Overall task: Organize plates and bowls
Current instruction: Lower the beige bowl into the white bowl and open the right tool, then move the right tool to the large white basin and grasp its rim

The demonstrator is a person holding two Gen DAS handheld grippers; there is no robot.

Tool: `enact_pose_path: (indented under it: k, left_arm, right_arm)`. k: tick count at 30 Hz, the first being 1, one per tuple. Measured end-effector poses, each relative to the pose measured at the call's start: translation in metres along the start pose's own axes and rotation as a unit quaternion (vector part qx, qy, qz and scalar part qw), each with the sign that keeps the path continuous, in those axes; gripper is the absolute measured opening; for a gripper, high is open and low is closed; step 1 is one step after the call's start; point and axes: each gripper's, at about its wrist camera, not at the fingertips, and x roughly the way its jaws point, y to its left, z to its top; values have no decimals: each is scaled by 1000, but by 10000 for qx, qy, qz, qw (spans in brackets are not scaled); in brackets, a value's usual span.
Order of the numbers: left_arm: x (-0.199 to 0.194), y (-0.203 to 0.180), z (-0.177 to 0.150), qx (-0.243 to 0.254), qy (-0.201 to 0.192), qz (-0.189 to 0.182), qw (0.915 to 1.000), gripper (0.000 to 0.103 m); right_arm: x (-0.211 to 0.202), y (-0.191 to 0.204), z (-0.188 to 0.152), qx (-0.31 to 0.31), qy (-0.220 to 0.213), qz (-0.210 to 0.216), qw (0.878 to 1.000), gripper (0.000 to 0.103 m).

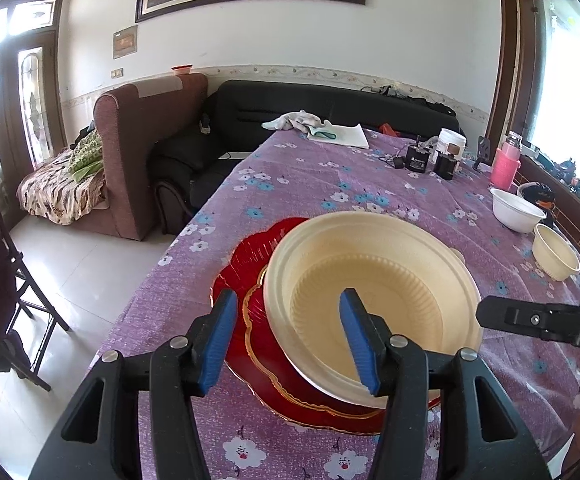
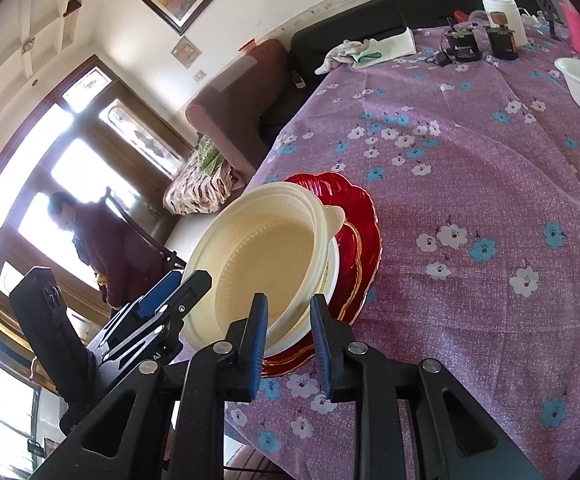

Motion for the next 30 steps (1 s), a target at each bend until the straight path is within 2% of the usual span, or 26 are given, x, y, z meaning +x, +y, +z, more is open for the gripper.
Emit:
enact_pose_path:
  k: [9, 18, 25, 30]
  left_arm:
    - [-30, -8, 10, 85, -379, -76, 9992, 56]
    - [-49, -57, 12, 603, -517, -460, 9958, 57]
    - [-45, -119, 1, 1204, -311, -943, 9877, 59]
    - [-28, -162, -13, 1571, 100, -1338, 9784, 59]
  right_arm:
    - [-23, -7, -2, 80, -277, 82, 9995, 26]
    - [-53, -37, 1, 452, -627, 44, 9970, 28]
    - [-70, -71, 1, 836, -826, -7, 9931, 28]
    - [-87, -103, -2, 1195, -1026, -64, 9875, 28]
